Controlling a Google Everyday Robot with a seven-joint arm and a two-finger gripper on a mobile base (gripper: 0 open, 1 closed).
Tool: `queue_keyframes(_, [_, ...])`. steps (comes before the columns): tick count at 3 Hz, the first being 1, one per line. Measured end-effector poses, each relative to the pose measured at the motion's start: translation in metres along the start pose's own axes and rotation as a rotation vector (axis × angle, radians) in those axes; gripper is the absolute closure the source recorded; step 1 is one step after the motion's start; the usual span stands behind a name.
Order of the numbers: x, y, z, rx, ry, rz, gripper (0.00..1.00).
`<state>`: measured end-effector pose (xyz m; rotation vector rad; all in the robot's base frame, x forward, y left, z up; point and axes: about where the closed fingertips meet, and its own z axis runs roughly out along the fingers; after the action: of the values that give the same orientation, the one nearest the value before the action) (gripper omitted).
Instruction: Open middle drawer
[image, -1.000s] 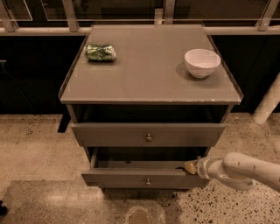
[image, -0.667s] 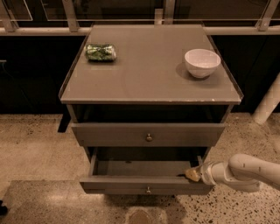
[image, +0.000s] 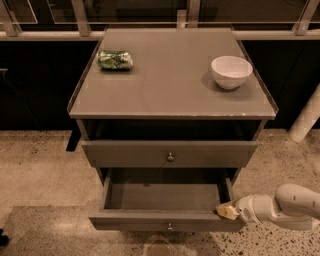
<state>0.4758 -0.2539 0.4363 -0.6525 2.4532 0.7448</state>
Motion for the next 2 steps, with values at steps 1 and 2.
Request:
queue_keyframes(1, [0.000, 0.001, 0.001, 0.001, 0.000, 0.000, 1.00])
queue_keyframes(2, [0.014, 0.006, 0.000, -0.004, -0.003, 0.040, 1.00])
